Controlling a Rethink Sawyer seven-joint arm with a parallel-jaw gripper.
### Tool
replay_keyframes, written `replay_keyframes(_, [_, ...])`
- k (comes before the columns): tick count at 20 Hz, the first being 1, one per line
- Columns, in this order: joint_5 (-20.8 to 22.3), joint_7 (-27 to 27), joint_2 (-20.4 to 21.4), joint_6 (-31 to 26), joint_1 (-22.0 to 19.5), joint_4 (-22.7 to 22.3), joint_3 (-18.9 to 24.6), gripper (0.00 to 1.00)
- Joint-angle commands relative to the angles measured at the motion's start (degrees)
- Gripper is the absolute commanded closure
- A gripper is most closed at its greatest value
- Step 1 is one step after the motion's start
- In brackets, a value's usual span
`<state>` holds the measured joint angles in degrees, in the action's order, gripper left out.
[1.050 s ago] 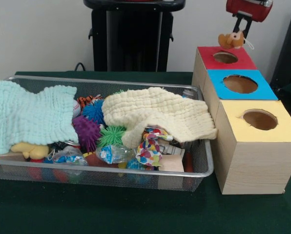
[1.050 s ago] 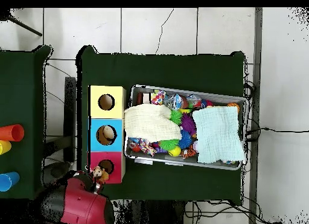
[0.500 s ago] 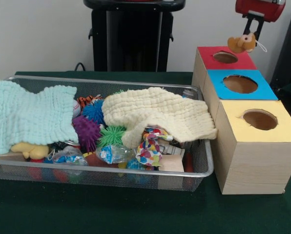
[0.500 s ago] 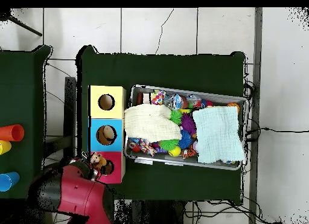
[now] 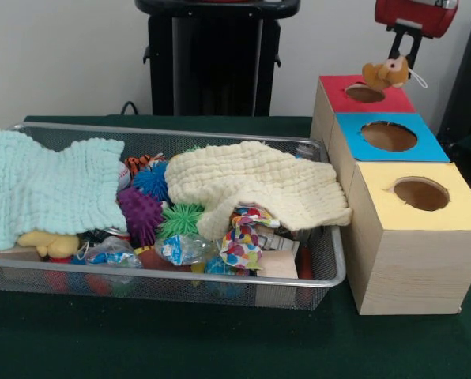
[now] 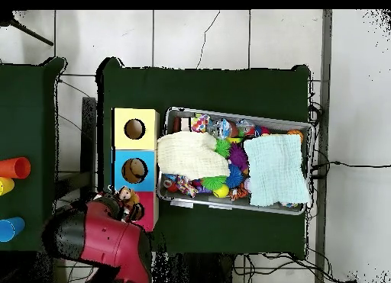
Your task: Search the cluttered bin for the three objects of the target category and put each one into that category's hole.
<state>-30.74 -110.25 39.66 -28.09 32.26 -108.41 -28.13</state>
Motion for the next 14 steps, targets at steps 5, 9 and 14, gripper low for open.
replay_keyframes(5, [0.8,-13.5,-4.1,0.5,0.1,-2.7,4.5,1.0])
replay_keyframes(9, [0.3,-15.9,-5.2,-0.4,2.1,-2.8,3.4,1.0])
replay_keyframes(14, [-0.9,-17.7,-7.4,0.4,3.3,-3.1,3.2,1.0])
